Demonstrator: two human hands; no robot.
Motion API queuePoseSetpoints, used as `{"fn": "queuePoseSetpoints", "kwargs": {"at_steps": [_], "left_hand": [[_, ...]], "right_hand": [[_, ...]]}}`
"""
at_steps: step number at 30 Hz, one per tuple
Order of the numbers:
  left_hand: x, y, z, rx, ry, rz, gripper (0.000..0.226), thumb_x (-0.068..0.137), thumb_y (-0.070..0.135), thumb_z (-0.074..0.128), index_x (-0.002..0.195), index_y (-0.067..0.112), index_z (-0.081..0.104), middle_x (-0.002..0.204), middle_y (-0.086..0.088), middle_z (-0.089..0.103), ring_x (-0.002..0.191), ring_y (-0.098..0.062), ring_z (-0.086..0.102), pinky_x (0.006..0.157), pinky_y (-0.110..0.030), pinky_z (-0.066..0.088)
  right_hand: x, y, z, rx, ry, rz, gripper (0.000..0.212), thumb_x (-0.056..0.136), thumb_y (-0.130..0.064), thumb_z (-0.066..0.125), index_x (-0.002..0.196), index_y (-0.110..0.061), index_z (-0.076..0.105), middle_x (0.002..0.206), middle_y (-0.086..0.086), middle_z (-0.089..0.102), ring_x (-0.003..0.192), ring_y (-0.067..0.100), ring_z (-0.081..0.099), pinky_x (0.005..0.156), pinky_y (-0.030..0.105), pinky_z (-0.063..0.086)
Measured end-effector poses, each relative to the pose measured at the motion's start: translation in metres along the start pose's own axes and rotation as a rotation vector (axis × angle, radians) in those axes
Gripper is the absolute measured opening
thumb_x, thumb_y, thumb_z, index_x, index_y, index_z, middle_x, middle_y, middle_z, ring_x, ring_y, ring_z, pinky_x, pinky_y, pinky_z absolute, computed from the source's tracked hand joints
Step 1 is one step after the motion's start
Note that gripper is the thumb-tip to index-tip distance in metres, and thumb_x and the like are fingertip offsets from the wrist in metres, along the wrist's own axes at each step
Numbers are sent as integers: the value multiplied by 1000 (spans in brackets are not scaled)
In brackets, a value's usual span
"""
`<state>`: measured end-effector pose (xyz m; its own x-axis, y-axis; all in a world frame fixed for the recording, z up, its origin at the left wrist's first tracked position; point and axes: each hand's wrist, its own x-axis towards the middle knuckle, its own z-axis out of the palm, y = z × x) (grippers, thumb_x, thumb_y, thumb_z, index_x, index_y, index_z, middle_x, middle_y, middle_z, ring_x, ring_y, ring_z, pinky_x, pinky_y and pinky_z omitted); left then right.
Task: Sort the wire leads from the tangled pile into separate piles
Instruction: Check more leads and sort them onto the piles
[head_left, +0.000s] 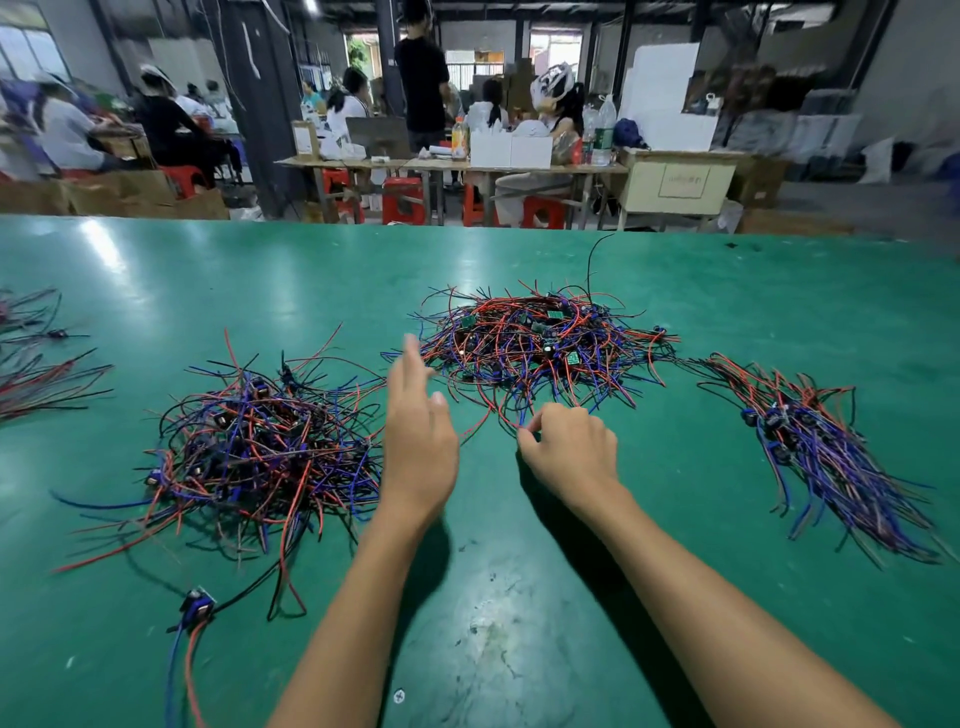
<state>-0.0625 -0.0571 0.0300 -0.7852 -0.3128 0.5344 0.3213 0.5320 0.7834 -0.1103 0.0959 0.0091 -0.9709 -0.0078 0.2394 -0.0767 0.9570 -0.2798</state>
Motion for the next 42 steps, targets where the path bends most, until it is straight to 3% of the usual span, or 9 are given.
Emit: {"fn": "queuePoseSetpoints", "kwargs": {"at_steps": [4,11,18,20,26,29,32,37,42], "left_hand": [[-13,-6,19,75,-209,-80,34,95,2,50,120,19,66,120,1,63,98,-12,60,96,-41,50],[-26,-12,39,493,-344,-59,31,103,39,46,124,28,66,125,4,61,118,-20,48,100,-36,35],[-24,-5,44,297,-369,-265,49,97,63,44,94,27,77,98,7,76,104,-18,64,92,-34,35],[-20,-3,41,15,-354,-404,41,94,55,57,91,20,79,92,4,78,97,-16,70,95,-35,46],[-17,13,22,-407,-333,-511,17,89,24,74,90,8,79,91,-5,78,68,-4,60,60,-13,45],[-21,22,13,-456,-454,-372,14,86,22,76,91,9,79,84,-9,76,66,-8,59,63,-15,46],[-25,29,9,-497,-567,-289,3,85,16,78,86,16,80,72,-7,73,62,-8,62,66,-16,50],[-28,31,10,-404,-573,-270,12,80,12,83,91,12,80,77,-15,76,59,-11,61,66,-27,51],[-26,30,9,-445,-477,-284,29,84,6,78,112,11,72,87,-13,77,54,-17,63,58,-25,55]], "right_hand": [[-10,16,-7,-128,-15,-82,30,100,-37,46,102,-12,64,104,13,69,101,36,66,70,36,37],[-32,44,-22,94,-133,-222,25,100,-51,48,96,-29,60,85,-1,70,94,28,63,66,34,33],[-53,49,-18,450,5,-425,17,95,-44,63,88,-29,61,53,-14,51,51,5,48,53,29,33],[-58,43,-20,533,7,-460,17,92,-44,65,87,-29,64,54,-16,52,50,6,49,52,26,36],[-64,33,-27,747,-167,-302,42,88,-62,57,70,-27,72,52,-2,63,45,11,58,51,31,47],[-56,34,-29,974,-209,3,56,102,-55,42,78,-18,77,58,6,68,42,15,53,41,21,38],[-47,34,-36,1307,-375,206,60,92,-64,42,102,-13,73,81,5,75,51,14,57,40,22,43],[-44,46,-49,1591,-422,227,51,81,-53,60,124,-26,68,112,-1,76,79,7,66,60,20,53],[-47,52,-51,1638,-361,203,44,86,-48,63,124,-27,70,118,-2,74,80,4,64,70,21,50]]}}
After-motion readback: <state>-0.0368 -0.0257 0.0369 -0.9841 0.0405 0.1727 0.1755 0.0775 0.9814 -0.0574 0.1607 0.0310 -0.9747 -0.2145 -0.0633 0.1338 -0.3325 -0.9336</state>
